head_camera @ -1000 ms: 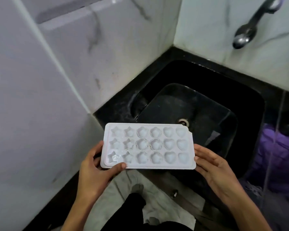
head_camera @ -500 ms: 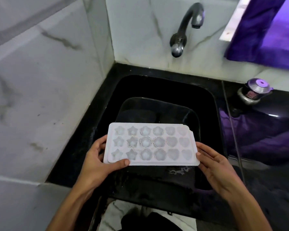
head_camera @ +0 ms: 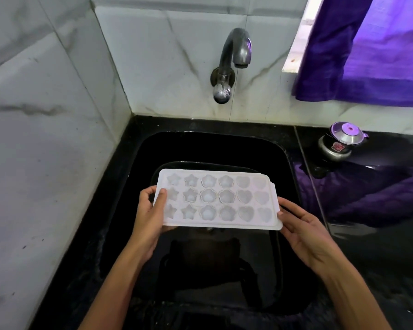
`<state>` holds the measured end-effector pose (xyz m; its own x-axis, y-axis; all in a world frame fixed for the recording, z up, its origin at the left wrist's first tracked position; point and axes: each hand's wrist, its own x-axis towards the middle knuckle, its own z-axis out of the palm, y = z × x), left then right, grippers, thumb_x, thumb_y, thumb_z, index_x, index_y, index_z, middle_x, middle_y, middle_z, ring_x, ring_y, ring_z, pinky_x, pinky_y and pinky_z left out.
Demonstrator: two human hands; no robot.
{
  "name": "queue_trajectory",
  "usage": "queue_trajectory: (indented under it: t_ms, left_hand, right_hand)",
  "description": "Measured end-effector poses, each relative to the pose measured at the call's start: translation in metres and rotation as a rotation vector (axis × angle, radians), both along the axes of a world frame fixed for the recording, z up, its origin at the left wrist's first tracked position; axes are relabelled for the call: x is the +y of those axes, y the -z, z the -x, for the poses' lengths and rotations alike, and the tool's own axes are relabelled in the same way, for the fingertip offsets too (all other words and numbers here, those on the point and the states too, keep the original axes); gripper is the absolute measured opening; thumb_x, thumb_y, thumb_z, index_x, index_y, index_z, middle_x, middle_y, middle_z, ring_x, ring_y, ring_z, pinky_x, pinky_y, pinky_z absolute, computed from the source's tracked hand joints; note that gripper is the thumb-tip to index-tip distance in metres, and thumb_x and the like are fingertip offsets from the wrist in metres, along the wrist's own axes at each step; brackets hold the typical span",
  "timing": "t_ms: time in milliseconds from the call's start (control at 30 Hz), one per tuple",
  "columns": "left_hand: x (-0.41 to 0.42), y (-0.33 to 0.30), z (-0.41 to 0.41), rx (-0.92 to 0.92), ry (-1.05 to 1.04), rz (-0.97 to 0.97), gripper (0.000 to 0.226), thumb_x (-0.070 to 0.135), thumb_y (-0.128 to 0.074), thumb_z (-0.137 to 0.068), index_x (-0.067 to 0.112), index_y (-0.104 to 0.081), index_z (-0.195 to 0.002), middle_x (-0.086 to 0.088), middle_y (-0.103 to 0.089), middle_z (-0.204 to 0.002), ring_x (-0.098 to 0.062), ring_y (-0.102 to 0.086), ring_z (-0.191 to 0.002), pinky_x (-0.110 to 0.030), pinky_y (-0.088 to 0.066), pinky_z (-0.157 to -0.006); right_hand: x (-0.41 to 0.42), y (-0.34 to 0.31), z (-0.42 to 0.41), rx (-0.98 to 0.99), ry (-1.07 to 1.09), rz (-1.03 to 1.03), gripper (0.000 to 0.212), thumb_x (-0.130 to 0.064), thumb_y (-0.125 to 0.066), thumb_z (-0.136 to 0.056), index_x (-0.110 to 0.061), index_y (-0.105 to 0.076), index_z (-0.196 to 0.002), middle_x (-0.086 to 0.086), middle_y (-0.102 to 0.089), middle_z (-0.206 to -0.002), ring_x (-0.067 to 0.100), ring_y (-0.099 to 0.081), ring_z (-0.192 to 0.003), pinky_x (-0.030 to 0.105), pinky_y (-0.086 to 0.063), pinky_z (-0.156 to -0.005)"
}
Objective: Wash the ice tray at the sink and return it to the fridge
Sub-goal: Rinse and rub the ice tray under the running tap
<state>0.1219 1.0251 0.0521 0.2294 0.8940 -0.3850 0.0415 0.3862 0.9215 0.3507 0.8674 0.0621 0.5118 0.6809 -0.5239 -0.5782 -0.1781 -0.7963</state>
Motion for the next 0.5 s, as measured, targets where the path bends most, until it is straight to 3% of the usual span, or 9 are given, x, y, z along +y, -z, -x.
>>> queue_trajectory:
  t_ms: [167, 367, 500]
  left_hand:
    - [0.022, 0.008, -0.02, 0.041, -0.013, 0.002, 0.026, 0.033, -0.046, -0.097, 0.012, -0.057, -0.108, -0.009, -0.069, -0.104, -0.023, -0.069, -0.089, -0.035, -0.056, -0.062]
    - [0.047, 0.014, -0.038, 0.079, -0.027, -0.044, 0.024, 0.031, -0.049, -0.096, 0.012, -0.064, -0.101, -0.006, -0.073, -0.094, -0.021, -0.071, -0.082, -0.03, -0.055, -0.059]
    - [0.06, 0.017, -0.047, 0.084, -0.06, -0.039, 0.022, 0.03, -0.049, -0.096, 0.014, -0.064, -0.098, -0.008, -0.072, -0.096, -0.024, -0.071, -0.086, -0.041, -0.057, -0.074]
  right_hand:
    - [0.028, 0.003, -0.021, -0.009, -0.055, 0.069, 0.032, 0.004, -0.048, -0.09, -0.01, -0.062, -0.115, 0.008, -0.073, -0.101, 0.016, -0.07, -0.086, 0.023, -0.058, -0.063]
    - [0.06, 0.009, -0.041, -0.056, -0.169, 0.124, 0.019, -0.012, -0.052, -0.094, -0.01, -0.066, -0.106, 0.005, -0.074, -0.098, 0.015, -0.071, -0.086, 0.022, -0.056, -0.062]
    - [0.09, 0.011, -0.06, -0.138, -0.231, 0.166, 0.02, -0.011, -0.053, -0.094, -0.007, -0.065, -0.109, 0.006, -0.074, -0.097, 0.017, -0.071, -0.086, 0.024, -0.056, -0.066]
